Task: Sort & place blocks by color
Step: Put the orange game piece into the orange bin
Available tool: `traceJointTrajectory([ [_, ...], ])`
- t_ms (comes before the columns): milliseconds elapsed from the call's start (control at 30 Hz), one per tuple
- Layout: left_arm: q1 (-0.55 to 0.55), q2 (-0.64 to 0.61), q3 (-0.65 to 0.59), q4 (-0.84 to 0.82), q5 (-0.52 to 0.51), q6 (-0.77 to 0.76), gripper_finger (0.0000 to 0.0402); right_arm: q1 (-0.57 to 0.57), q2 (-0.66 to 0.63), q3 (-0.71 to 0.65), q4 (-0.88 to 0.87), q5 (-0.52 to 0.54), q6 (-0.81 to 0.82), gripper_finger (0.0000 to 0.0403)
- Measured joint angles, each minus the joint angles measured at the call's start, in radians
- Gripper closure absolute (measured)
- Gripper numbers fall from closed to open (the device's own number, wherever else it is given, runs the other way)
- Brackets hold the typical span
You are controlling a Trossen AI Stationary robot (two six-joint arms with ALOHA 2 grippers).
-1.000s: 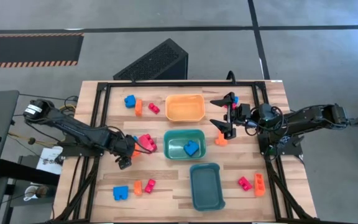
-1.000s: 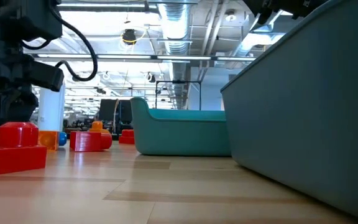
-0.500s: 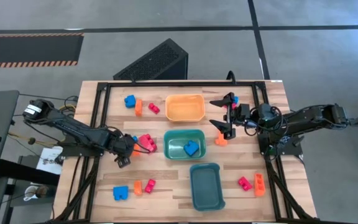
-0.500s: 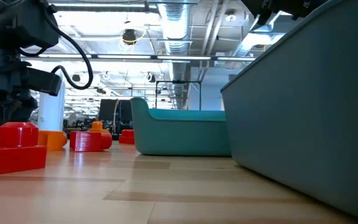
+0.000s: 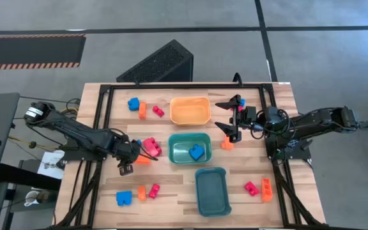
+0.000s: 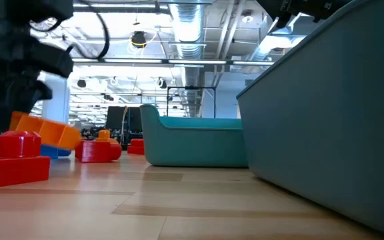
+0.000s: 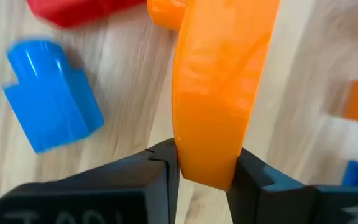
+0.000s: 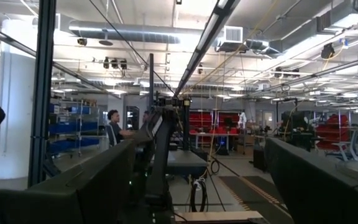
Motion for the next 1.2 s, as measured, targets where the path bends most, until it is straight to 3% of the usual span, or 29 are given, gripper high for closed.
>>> traceJointTrajectory([
  [367,0.0,-0.001,0.155,-0.116,-0.109,0.053,0.0345,0.0,0.0,0.0,-0.008,0.001,0.0,0.0024],
  [900,0.005,-0.017,0.16,-0.115,-0.19,0.107,0.0354,0.0,0.0,0.0,-0.009,0.0,0.0,0.0024],
  [1200,0.029,-0.079,0.16,-0.069,-0.318,0.155,0.0356,0.0,0.0,0.0,-0.011,-0.001,-0.001,0.0024],
])
